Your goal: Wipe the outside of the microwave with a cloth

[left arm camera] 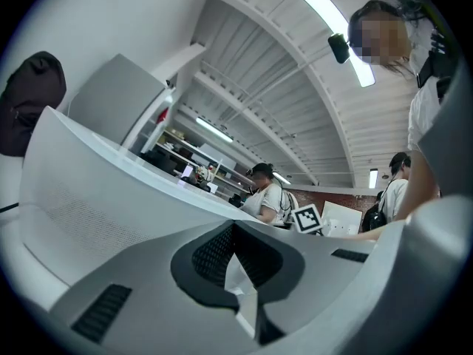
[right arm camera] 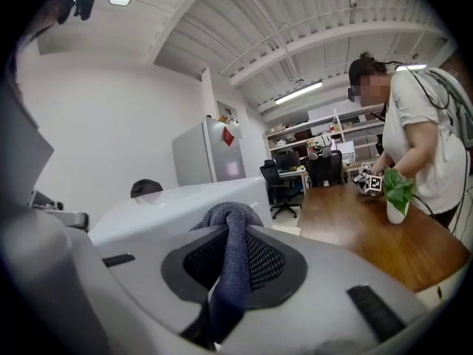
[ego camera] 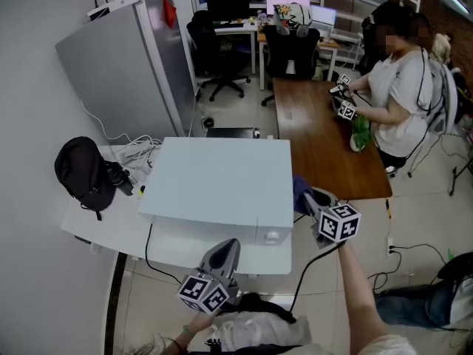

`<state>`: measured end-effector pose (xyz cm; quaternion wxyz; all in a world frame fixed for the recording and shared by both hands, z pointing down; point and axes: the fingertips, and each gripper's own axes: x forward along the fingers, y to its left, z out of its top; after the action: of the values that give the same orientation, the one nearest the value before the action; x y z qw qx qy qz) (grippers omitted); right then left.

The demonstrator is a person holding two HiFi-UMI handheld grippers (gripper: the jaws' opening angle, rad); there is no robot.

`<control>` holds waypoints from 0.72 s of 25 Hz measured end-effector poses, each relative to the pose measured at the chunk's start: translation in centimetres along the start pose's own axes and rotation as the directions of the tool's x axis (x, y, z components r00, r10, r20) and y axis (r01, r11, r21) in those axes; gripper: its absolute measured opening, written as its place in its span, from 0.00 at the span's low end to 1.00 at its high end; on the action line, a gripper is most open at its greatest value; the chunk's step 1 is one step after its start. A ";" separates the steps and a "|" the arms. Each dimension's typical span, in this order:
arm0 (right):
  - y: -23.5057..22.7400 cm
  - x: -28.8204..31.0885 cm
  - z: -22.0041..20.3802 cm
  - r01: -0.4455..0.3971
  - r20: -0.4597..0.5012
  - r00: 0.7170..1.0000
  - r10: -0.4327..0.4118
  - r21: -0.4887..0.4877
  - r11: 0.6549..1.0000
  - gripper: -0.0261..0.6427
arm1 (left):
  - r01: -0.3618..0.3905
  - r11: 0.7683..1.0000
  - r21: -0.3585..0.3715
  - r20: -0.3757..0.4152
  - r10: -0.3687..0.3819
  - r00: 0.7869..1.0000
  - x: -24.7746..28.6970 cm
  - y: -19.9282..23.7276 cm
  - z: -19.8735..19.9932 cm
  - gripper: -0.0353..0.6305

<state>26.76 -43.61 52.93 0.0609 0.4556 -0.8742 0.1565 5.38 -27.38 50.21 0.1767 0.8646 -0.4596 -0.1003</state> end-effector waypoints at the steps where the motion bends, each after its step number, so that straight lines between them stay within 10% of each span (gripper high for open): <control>1: 1.1 -1.4 -0.9 -0.011 0.002 1.000 0.011 0.020 1.000 0.15 | 0.003 1.000 0.000 -0.001 -0.003 1.000 0.3 0.1 0.1 0.03; 10: 9.1 -10.9 -6.6 0.012 0.058 0.998 -0.026 0.231 0.973 0.15 | 0.041 0.999 -0.019 -0.028 -0.042 0.999 1.7 -0.1 -0.8 0.03; 18: 2.2 -10.2 -0.4 0.168 0.134 0.975 -0.175 0.061 0.984 0.15 | 0.010 1.000 -0.019 -0.018 -0.010 1.000 0.7 0.7 -0.3 0.03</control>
<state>30.85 -34.42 50.25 0.0018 0.5406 -0.8296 0.1400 5.32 -28.23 50.79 0.1884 0.8661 -0.4527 -0.0975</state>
